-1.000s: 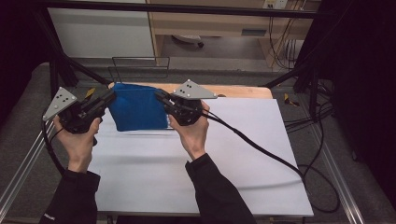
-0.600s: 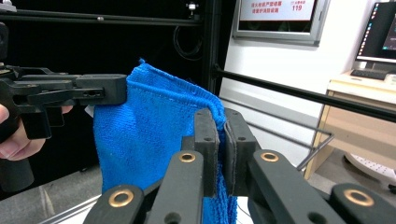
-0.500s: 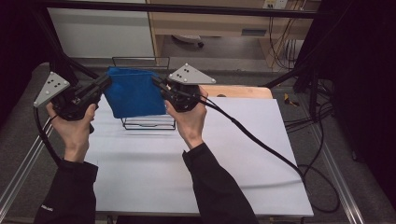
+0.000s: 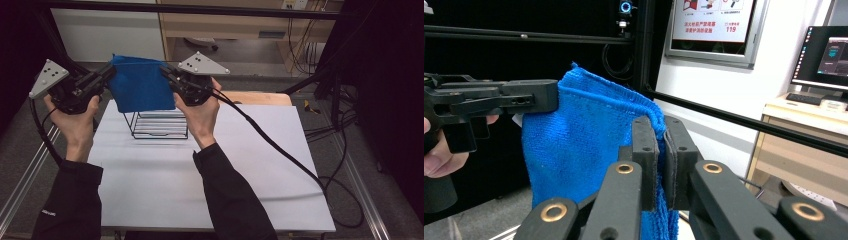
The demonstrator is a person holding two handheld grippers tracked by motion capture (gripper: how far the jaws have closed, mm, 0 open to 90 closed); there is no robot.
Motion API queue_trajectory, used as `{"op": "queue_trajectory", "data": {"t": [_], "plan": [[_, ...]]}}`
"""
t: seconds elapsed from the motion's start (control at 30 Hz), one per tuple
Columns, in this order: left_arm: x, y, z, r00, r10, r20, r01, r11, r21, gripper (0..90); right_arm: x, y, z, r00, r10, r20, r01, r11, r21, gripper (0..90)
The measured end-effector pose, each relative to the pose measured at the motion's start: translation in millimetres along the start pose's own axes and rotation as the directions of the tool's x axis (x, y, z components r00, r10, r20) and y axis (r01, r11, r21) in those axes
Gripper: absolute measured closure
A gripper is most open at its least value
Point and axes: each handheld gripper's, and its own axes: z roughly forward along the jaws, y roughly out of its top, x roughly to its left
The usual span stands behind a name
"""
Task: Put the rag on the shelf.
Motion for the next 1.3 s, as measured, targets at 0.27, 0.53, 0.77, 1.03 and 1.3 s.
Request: {"op": "queue_trajectory", "data": {"t": [0.27,0.53,0.77,1.03,1.3], "plan": [[5.7,10.7,7.5,0.9999,0.001,-0.012,-0.002,0.9997,-0.023,85.3,-4.5,11.9,9.4,0.9999,0.004,0.011,-0.004,1.0,-0.026,86.2],[13.8,19.4,16.2,0.9997,-0.002,-0.023,0.001,0.9995,-0.03,85.3,-8.1,20.0,18.8,0.9997,0.0,0.024,0.001,0.999,-0.034,86.2],[22.7,24.5,27.2,0.9996,-0.015,-0.025,0.014,0.9992,-0.038,85.3,-10.8,28.5,27.9,0.9988,-0.029,0.039,0.03,0.999,-0.033,86.2],[30.0,30.4,38.7,0.9993,-0.008,-0.036,0.006,0.9992,-0.041,85.3,-16.5,35.9,36.0,0.9984,-0.03,0.048,0.032,0.999,-0.039,86.1],[35.2,34.4,54.1,0.9986,-0.001,-0.053,-0.001,0.9995,-0.031,85.3,-23.8,39.5,44.1,0.9978,-0.032,0.058,0.034,0.999,-0.035,86.1]]}}
